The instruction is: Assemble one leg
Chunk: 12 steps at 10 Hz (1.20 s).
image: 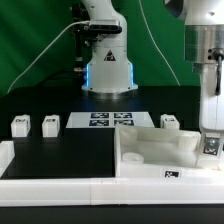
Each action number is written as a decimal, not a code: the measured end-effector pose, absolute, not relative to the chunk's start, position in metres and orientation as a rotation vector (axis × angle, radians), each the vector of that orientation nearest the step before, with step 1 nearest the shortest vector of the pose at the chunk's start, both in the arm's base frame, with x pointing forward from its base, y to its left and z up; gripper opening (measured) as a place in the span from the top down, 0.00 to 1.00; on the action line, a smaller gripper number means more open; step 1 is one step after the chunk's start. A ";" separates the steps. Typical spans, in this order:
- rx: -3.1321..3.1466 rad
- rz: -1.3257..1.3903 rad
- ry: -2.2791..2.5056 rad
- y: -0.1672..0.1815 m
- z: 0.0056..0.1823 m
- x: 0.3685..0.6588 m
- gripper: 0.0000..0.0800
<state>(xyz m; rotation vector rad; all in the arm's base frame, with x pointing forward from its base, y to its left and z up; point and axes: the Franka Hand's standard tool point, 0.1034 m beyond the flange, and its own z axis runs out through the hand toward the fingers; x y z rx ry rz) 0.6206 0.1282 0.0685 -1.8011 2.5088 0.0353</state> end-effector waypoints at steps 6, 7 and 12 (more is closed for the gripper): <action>-2.012 0.043 2.338 0.132 0.065 0.618 0.19; -2.032 0.046 2.326 0.131 0.064 0.617 0.19; -2.373 0.027 1.984 0.132 0.063 0.616 0.19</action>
Offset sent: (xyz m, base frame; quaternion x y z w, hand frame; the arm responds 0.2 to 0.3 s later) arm 0.0000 0.0000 0.0000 0.0000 0.0000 0.0000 1.0000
